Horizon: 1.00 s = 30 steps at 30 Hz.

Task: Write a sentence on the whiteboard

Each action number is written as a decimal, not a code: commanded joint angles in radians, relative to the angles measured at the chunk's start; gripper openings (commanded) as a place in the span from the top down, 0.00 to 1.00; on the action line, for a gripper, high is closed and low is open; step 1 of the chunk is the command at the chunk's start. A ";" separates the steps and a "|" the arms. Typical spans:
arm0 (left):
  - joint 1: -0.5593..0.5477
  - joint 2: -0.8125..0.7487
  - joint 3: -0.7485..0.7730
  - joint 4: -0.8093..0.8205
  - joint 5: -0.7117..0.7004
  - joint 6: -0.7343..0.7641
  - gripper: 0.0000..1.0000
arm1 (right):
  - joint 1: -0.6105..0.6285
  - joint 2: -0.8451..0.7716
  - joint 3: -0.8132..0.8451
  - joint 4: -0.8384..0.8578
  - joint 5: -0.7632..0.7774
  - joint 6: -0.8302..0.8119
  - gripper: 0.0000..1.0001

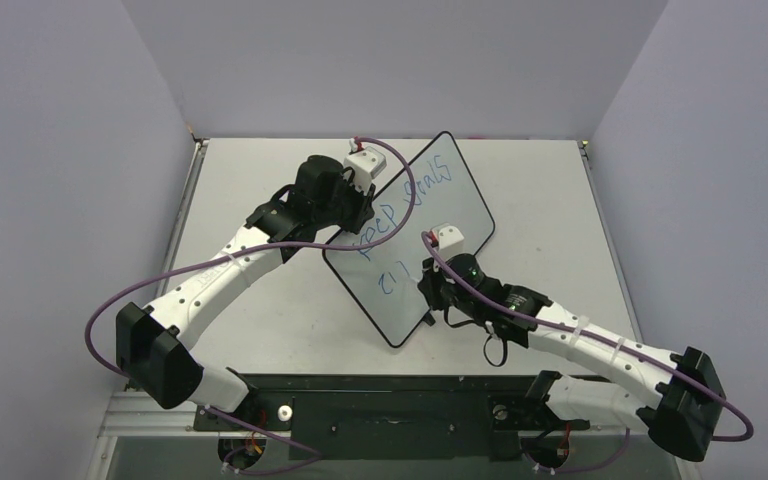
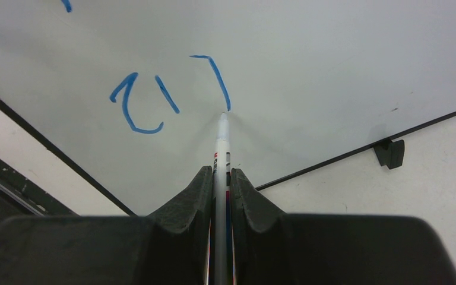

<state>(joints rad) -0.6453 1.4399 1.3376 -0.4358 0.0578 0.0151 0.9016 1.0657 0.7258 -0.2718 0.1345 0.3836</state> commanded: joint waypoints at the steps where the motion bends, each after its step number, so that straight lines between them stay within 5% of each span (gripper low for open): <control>1: -0.039 0.007 -0.031 -0.124 0.056 0.051 1.00 | 0.019 -0.043 0.090 0.001 -0.011 0.001 1.00; 17: -0.040 0.006 -0.031 -0.126 0.057 0.050 1.00 | 0.092 0.076 0.232 0.070 -0.081 0.012 1.00; 30: -0.041 -0.002 -0.032 -0.125 0.056 0.052 1.00 | 0.107 0.138 0.191 0.097 -0.054 0.017 1.00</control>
<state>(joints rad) -0.6456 1.4376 1.3373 -0.4408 0.0559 0.0151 0.9966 1.1866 0.9207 -0.2317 0.0650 0.4046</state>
